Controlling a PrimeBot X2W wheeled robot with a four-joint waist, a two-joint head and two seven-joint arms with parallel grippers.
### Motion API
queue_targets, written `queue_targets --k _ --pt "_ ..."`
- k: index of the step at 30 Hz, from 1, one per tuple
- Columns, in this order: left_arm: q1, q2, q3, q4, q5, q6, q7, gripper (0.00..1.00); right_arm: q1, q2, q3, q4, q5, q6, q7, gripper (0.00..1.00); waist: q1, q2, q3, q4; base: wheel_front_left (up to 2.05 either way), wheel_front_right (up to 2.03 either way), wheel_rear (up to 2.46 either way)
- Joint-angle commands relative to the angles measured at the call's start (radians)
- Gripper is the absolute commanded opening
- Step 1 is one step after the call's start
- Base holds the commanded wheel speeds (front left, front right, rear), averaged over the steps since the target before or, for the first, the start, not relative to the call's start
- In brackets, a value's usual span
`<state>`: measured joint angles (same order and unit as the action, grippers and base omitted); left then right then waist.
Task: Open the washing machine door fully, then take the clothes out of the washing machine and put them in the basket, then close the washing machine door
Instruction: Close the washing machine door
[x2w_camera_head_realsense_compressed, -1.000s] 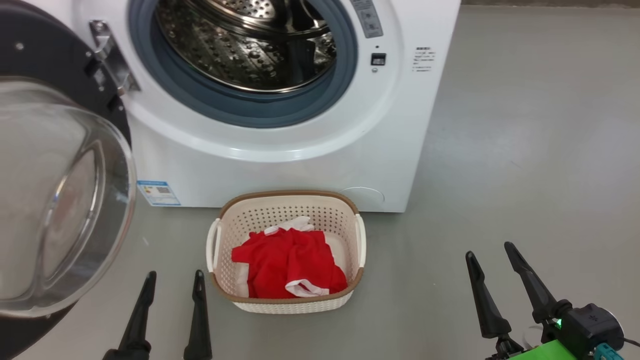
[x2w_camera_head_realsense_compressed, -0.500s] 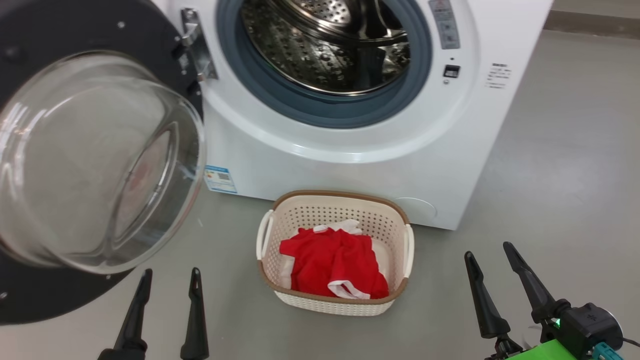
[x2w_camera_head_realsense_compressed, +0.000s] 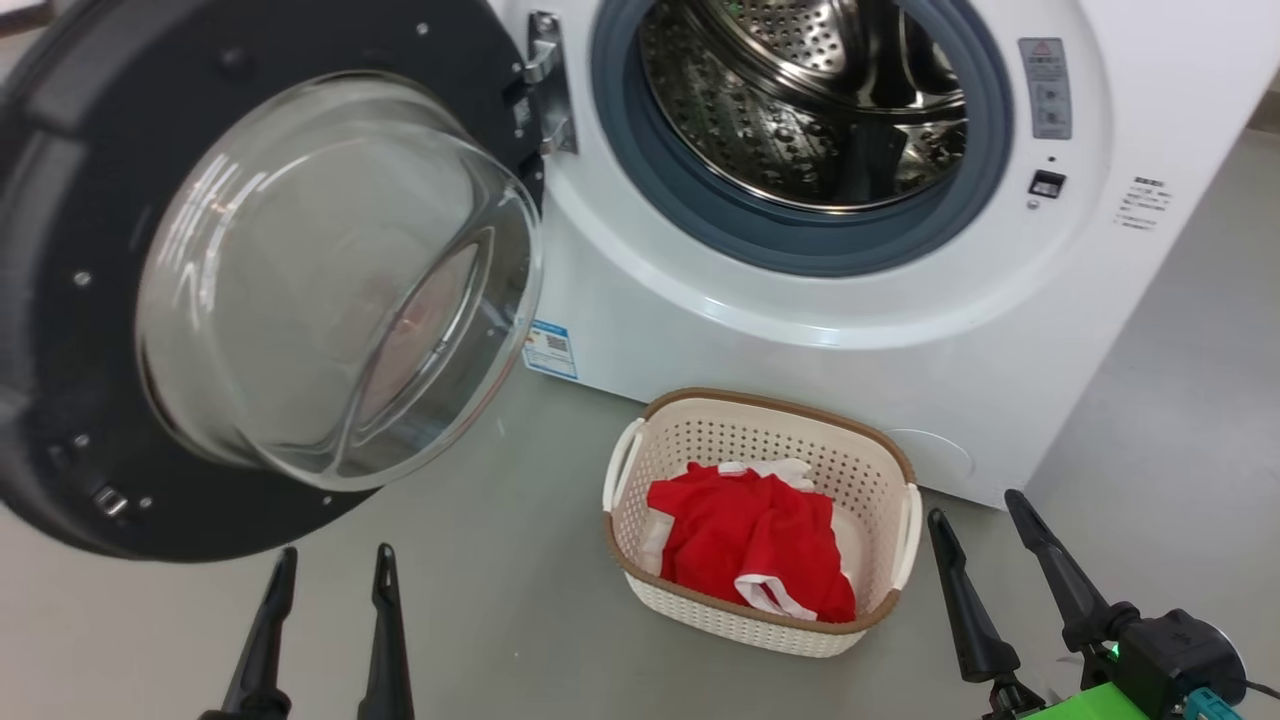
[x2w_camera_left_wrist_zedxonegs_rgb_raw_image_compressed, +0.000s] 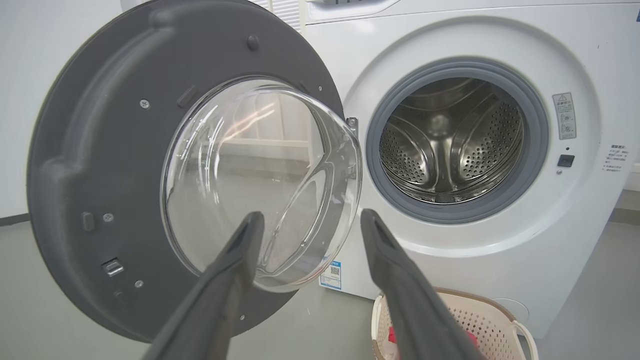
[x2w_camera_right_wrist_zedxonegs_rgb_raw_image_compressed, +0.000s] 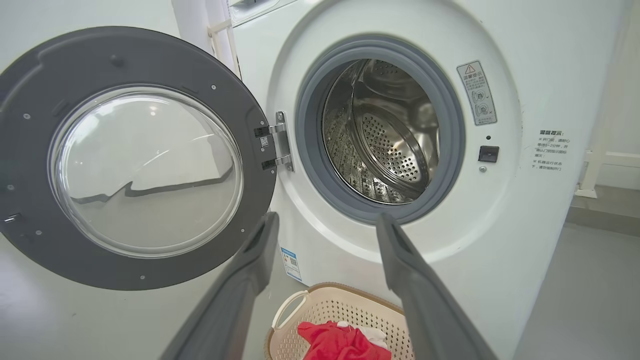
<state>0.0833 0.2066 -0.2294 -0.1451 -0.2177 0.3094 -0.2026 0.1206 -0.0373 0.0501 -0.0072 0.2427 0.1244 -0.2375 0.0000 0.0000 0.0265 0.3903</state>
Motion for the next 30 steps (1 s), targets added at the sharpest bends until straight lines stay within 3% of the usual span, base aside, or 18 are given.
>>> queue_targets --k 1,16,17,19,20,30 --pt "-0.015 0.019 0.037 -0.031 0.008 0.013 0.001 1.0 -0.015 -0.013 0.027 -0.03 -0.014 0.006 -0.001 1.0 0.0 0.0 -0.007 0.034 0.0 0.0 0.0" --pt "-0.007 0.018 0.045 -0.039 -0.005 0.03 0.0 1.0 -0.006 -0.013 0.03 -0.046 -0.021 0.006 0.017 1.0 0.0 0.0 -0.008 0.101 0.0 0.0 0.0" --pt "-0.007 0.018 0.045 -0.038 -0.005 0.031 -0.001 0.76 -0.006 -0.013 0.03 -0.047 -0.021 0.006 0.018 1.0 0.0 0.0 -0.009 0.102 0.0 0.0 0.0" --pt "-0.006 0.018 0.047 -0.04 -0.005 0.034 -0.003 0.08 -0.005 -0.013 0.031 -0.047 -0.021 0.006 0.019 1.0 0.0 0.0 -0.009 0.102 0.0 0.0 0.0" --pt "-0.006 0.017 0.047 -0.041 -0.006 0.035 -0.004 0.0 -0.005 -0.013 0.032 -0.047 -0.021 0.006 0.02 1.0 0.0 0.0 -0.008 0.102 0.0 0.0 0.0" --pt "-0.038 0.023 0.103 -0.069 -0.025 0.054 -0.028 0.0 -0.007 -0.013 0.034 -0.046 -0.02 0.006 0.023 1.0 0.0 0.0 -0.003 0.09 0.0 0.0 0.0"
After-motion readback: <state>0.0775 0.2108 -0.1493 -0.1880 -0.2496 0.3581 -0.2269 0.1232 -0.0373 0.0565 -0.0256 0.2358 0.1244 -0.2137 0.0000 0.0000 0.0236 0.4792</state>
